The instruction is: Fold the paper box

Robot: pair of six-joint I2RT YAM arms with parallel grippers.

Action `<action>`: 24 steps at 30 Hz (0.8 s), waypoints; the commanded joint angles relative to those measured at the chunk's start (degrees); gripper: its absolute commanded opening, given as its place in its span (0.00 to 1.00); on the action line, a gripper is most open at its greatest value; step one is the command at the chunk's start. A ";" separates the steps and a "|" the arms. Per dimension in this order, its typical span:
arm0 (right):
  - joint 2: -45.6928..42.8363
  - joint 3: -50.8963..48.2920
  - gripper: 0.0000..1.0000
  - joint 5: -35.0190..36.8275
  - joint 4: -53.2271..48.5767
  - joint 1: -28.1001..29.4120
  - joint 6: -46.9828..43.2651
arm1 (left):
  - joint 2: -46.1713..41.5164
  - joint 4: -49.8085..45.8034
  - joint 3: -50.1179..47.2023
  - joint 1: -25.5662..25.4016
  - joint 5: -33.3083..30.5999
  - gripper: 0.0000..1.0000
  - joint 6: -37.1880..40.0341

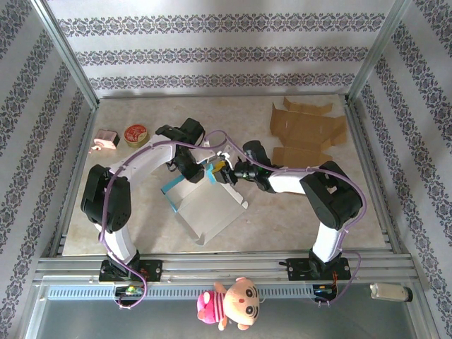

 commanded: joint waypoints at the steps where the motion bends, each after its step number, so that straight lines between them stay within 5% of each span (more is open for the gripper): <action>1: 0.91 -1.89 0.26 6.45 11.42 2.97 0.20 | 0.88 3.43 -0.96 -1.25 4.92 0.08 0.29; 6: 0.42 -3.90 0.31 14.37 14.22 6.31 -4.01 | 1.74 4.27 -1.94 -1.25 3.69 0.09 -1.23; 24: 7.25 -2.19 0.15 29.19 22.63 12.88 -2.50 | 0.23 6.02 -3.83 -1.35 0.19 0.17 -3.45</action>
